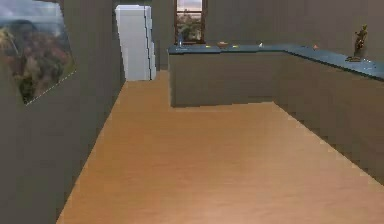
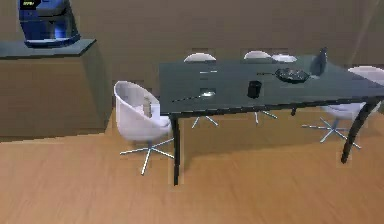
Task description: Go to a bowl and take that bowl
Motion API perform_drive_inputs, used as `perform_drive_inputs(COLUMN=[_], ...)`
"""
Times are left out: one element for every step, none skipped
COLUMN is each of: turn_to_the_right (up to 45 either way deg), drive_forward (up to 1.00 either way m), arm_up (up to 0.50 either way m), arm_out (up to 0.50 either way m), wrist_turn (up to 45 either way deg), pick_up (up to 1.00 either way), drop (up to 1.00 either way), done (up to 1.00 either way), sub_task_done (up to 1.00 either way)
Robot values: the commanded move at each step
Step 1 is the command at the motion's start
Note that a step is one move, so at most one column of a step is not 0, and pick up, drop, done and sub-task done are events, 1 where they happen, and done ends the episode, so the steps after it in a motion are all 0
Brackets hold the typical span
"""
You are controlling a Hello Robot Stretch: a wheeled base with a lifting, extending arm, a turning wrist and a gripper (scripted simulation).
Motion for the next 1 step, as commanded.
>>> perform_drive_inputs(turn_to_the_right=[0.0], drive_forward=[1.00], arm_up=[0.00], arm_out=[0.00], wrist_turn=[0.0], pick_up=[0.00], drop=[0.00], done=[0.00], sub_task_done=[0.00])
